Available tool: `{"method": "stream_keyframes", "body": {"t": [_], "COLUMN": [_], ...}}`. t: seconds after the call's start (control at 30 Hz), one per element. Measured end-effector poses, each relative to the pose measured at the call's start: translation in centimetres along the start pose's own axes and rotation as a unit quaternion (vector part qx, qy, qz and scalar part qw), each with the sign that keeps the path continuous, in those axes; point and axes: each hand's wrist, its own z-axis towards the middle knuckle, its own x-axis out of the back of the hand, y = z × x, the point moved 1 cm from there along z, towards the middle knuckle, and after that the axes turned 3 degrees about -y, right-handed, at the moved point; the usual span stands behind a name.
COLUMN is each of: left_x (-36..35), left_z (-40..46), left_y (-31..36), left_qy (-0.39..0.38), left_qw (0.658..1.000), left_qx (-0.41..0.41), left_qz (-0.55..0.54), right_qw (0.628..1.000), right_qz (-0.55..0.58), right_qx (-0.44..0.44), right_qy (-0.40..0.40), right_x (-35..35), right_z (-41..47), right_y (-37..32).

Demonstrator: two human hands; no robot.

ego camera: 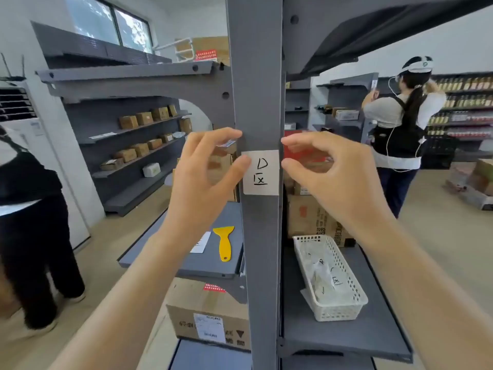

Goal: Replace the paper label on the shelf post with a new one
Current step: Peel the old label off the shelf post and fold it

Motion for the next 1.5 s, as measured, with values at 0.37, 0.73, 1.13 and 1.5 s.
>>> {"method": "stream_keyframes", "body": {"t": [0.37,0.73,1.13,1.5], "left_x": [-0.8,-0.9,-1.0,-0.6], "left_z": [0.5,0.6,0.7,0.9], "left_y": [-1.9,-2.6,-3.0,-2.8], "left_qy": [-0.026,-0.024,-0.008,-0.017], "left_qw": [0.991,0.989,0.988,0.985], "left_qx": [-0.106,-0.131,-0.141,-0.152], "left_qz": [0.075,0.062,0.057,0.075], "right_qw": [0.99,0.98,0.969,0.981], "right_qz": [-0.071,-0.136,-0.19,-0.175], "right_qx": [0.084,0.079,0.083,0.016], "right_qy": [0.083,0.122,0.136,0.084], "right_x": [-1.7,-2.3,-2.3,-2.5], "right_z": [-0.7,-1.3,-1.5,-0.2], "right_y": [0.8,-0.4,-1.3,-1.9]}}
